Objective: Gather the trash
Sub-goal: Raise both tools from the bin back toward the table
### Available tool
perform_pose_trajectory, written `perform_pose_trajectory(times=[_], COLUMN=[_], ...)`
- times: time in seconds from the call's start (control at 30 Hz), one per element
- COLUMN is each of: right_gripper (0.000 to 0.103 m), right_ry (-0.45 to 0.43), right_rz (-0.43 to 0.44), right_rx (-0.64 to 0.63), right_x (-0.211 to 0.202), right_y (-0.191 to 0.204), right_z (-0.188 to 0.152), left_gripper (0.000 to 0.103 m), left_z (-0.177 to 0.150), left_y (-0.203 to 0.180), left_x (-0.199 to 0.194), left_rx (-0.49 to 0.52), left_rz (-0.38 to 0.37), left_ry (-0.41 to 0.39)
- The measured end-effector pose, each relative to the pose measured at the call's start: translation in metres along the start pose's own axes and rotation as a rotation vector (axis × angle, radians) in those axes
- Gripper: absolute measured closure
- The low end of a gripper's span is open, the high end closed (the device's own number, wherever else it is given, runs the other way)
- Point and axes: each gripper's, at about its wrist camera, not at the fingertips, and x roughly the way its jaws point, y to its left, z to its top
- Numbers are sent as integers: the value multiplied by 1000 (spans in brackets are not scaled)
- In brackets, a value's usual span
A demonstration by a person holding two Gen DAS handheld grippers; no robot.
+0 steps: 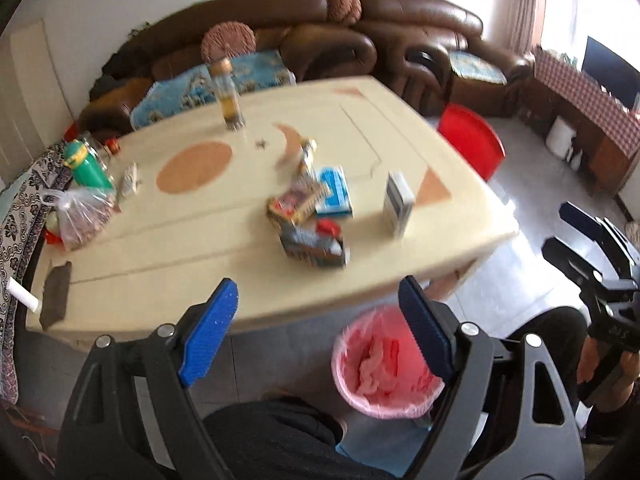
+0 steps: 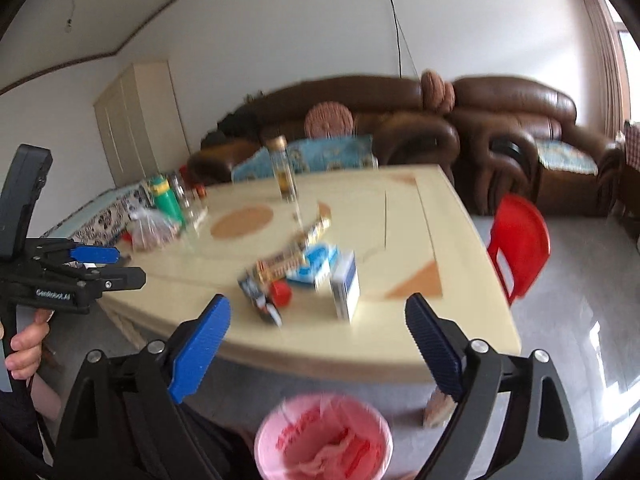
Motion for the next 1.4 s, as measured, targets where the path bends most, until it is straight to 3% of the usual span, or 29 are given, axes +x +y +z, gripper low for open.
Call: perform_pose_trajectory(times=[0.2,0.53,1.4], right_gripper=[12,12,12], right_ry=[-44,-27,90], right_rz=[9,13,-9], right_rx=[-26,-5,22], right_x=[-5,15,98], right_y=[11,6,-13], right_z=[23,23,18], left_gripper=[22,22,22], left_z=[15,30,56], left_y=[17,32,25], left_x=[-7,28,119], left_rx=[-74,-63,113], left_rz=[-42,-19,-22], left_ry=[-19,21,113])
